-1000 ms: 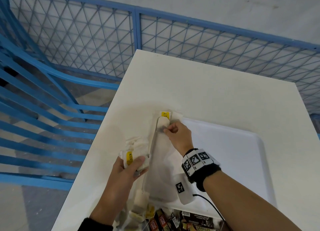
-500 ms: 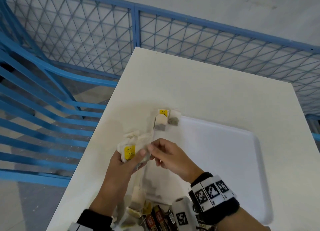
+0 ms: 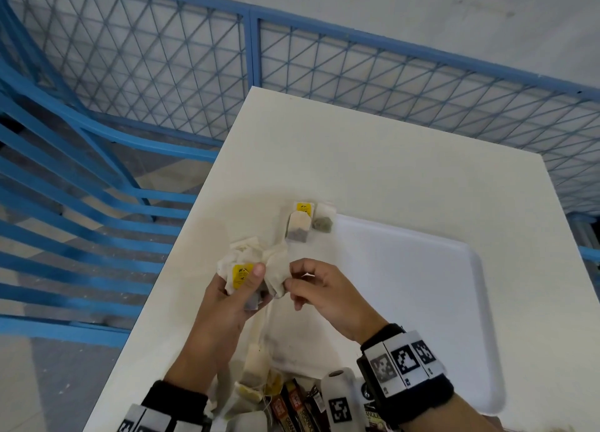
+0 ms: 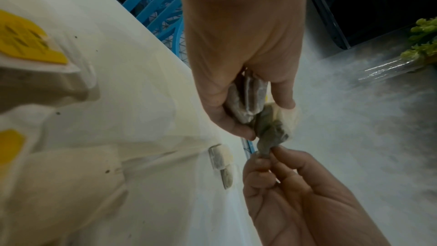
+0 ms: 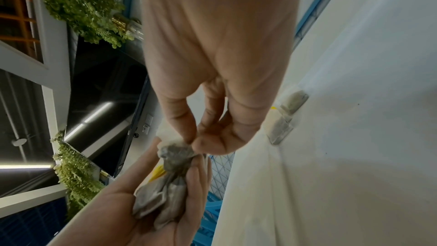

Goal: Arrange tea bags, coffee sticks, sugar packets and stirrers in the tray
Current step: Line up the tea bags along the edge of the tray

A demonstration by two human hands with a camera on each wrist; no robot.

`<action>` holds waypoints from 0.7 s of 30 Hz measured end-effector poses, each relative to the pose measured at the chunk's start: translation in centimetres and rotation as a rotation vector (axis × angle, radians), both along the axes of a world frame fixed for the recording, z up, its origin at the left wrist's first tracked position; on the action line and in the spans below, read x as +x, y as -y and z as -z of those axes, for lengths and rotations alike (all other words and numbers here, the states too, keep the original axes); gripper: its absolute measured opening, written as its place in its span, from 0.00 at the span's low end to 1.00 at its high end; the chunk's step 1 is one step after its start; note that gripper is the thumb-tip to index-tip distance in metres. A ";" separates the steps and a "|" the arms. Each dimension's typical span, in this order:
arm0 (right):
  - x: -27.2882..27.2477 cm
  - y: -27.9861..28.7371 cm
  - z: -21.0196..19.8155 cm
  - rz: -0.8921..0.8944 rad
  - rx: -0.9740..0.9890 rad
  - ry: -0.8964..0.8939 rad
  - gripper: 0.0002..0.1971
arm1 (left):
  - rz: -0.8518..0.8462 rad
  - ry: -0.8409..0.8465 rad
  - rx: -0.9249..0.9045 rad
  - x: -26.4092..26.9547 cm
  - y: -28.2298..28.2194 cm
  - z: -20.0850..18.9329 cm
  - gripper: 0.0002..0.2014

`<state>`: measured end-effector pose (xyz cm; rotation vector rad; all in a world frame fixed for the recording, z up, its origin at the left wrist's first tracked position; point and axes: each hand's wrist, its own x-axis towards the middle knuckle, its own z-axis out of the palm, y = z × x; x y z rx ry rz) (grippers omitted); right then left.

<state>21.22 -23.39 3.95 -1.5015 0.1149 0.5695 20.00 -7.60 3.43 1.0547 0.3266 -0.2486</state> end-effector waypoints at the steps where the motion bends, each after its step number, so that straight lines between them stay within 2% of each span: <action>1: 0.0 0.0 0.0 -0.003 0.013 -0.007 0.06 | -0.009 -0.013 -0.011 0.0 0.1 0.0 0.42; 3: -0.1 0.1 0.1 -0.005 0.058 -0.026 0.06 | -0.027 -0.041 -0.022 0.0 0.2 -0.1 0.45; 4: -0.1 0.1 0.1 -0.004 0.083 -0.036 0.07 | -0.032 -0.053 -0.019 0.0 0.2 -0.1 0.42; 7: -0.4 0.4 0.1 -0.009 0.111 -0.023 0.09 | -0.047 -0.092 -0.011 -0.1 0.3 -0.1 0.17; 9: -0.5 0.6 0.2 -0.010 0.101 -0.011 0.09 | -0.061 -0.113 0.011 -0.1 0.4 0.0 0.10; 15: 0.0 2.0 1.9 0.193 0.102 -0.082 0.07 | -0.125 -0.154 0.049 -0.2 -0.3 0.2 0.07; 19: 1.5 3.1 3.3 0.249 -0.011 -0.086 0.07 | -0.119 -0.152 0.048 -0.4 -0.6 0.2 0.08; 21: 2.6 3.5 3.8 0.332 -0.049 -0.076 0.06 | -0.123 -0.168 0.050 -0.5 -0.7 0.3 0.08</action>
